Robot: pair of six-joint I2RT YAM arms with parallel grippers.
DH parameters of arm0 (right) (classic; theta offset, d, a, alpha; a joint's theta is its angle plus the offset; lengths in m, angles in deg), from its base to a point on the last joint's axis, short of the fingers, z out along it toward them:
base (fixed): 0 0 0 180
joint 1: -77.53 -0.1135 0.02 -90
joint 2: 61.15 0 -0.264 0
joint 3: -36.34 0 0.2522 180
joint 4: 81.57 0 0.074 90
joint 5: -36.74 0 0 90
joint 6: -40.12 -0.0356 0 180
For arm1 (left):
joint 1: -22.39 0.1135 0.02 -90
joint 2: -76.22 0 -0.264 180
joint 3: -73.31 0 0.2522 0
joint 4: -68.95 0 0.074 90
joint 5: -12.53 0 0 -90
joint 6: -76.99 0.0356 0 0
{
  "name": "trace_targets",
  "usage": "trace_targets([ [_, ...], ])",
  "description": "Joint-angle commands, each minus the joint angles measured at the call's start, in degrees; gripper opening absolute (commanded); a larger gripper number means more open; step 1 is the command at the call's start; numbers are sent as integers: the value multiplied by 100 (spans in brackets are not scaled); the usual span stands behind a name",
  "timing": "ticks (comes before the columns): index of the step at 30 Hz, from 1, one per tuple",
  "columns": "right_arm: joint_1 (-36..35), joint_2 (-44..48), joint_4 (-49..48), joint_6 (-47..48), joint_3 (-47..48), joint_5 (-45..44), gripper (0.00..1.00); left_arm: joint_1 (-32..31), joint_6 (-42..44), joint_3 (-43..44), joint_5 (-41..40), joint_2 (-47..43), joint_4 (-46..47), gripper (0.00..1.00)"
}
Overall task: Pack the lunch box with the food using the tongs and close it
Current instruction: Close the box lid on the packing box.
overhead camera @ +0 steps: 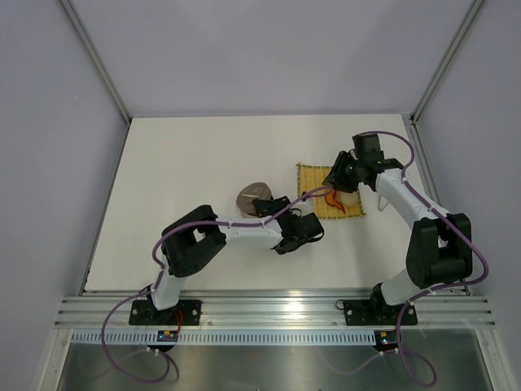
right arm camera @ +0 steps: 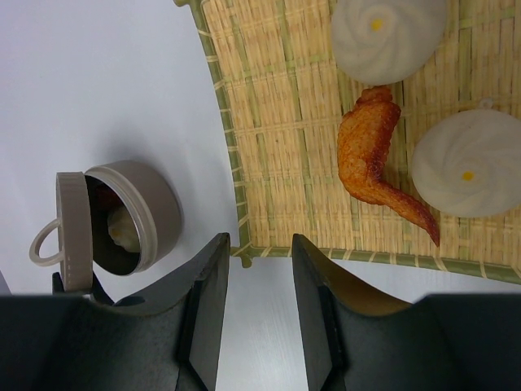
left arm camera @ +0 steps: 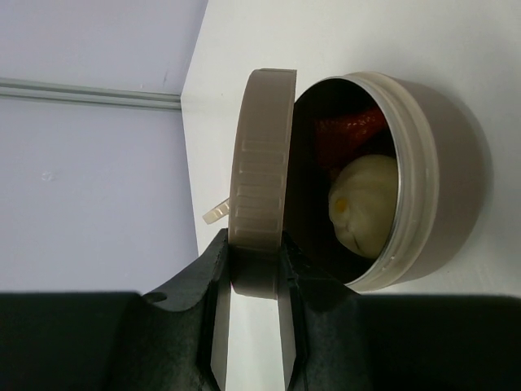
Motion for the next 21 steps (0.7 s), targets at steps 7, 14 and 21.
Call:
trace_targets([
  [7,24,9,-230,36,-46,41,44,-18,-431,197,58,100,-188,52],
  [14,24,9,-248,45,-29,50,44,-36,-493,311,128,100,-311,60],
  [21,16,-8,-248,19,15,76,44,-185,-686,618,330,-76,-785,61],
])
